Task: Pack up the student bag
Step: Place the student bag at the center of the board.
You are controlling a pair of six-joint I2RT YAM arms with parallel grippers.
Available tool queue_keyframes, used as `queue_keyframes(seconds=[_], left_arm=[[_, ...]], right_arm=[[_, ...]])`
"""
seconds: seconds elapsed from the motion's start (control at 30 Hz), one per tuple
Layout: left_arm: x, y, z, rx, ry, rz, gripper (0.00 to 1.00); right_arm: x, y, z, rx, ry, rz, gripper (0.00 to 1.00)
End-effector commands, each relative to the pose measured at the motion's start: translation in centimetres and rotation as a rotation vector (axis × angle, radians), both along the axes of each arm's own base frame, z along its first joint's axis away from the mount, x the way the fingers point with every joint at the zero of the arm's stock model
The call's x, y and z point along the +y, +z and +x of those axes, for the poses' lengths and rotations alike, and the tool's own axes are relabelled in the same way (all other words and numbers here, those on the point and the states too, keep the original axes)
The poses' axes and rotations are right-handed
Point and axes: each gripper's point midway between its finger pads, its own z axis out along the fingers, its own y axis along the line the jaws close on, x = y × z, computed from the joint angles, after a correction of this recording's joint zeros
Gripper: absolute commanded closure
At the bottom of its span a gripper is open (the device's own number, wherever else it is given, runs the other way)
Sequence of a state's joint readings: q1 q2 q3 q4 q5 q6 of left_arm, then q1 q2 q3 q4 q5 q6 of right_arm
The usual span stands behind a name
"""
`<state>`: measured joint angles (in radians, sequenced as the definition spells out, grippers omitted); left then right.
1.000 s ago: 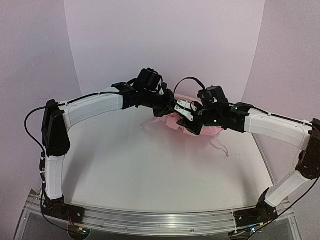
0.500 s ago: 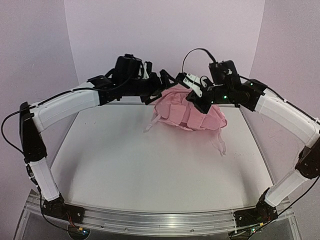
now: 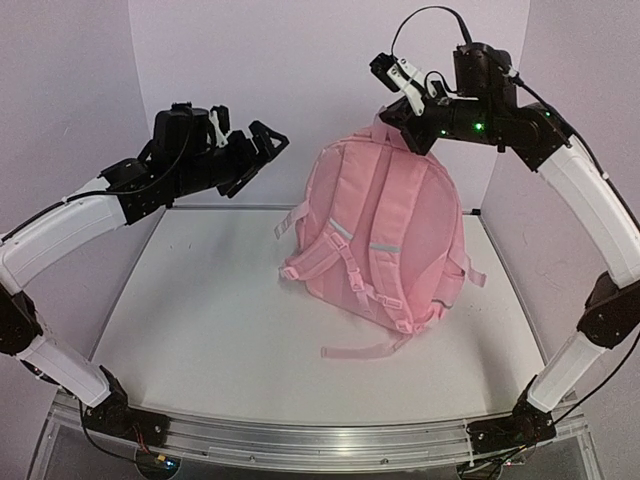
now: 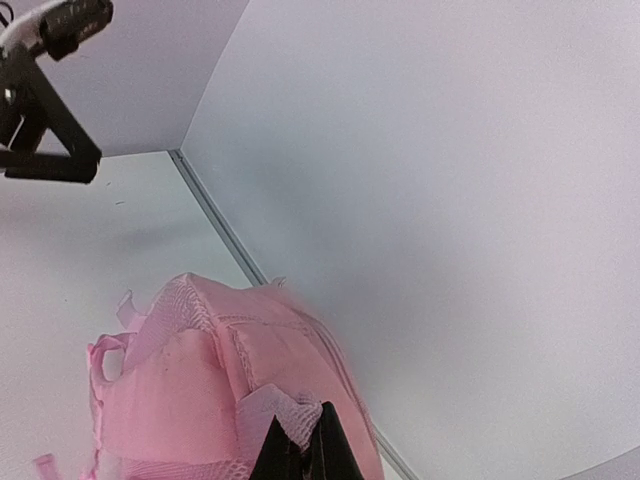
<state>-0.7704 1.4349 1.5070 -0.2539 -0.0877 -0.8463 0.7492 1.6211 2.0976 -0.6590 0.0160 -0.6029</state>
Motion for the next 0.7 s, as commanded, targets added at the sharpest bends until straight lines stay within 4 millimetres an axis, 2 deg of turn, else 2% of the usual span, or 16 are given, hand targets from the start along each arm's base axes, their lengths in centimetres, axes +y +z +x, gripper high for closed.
queue_keyframes(seconds=[0.0, 0.07, 0.13, 0.17, 0.3, 0.37, 0.5, 0.6, 0.67], left_arm=[[1.7, -1.5, -0.6, 0.034, 0.05, 0.01, 0.0], [2.2, -2.7, -1.0, 0.062, 0.055, 0.019, 0.0], [2.6, -3.5, -1.2, 0.075, 0.065, 0.023, 0.0], [2.8, -3.8, -1.3, 0.076, 0.07, 0.025, 0.0], [3.3, -4.1, -1.2, 0.07, 0.087, 0.032, 0.0], [3.5, -4.1, -1.3, 0.069, 0.092, 0.042, 0.0], [4.4, -4.3, -1.5, 0.076, 0.118, 0.057, 0.0], [5.4, -4.6, -2.0, 0.084, 0.141, 0.058, 0.0], [6.0, -5.4, -2.3, 0.099, 0.152, 0.072, 0.0]], right_arm=[[-0.5, 13.4, -1.1, -0.344, 0.019, 0.306, 1.0], [0.0, 13.8, 0.5, -0.36, 0.004, 0.317, 1.0], [0.5, 13.6, 2.9, -0.377, -0.022, 0.325, 1.0], [0.2, 14.3, 3.8, -0.4, -0.038, 0.346, 1.0], [-0.6, 15.7, 8.7, -0.492, -0.09, 0.427, 1.0], [-0.6, 16.2, 10.2, -0.56, -0.098, 0.458, 1.0], [-1.5, 18.0, 10.7, -0.719, -0.091, 0.524, 1.0], [-2.7, 19.9, 9.9, -0.785, -0.047, 0.596, 1.0], [-2.6, 20.3, 9.2, -0.778, 0.002, 0.631, 1.0]])
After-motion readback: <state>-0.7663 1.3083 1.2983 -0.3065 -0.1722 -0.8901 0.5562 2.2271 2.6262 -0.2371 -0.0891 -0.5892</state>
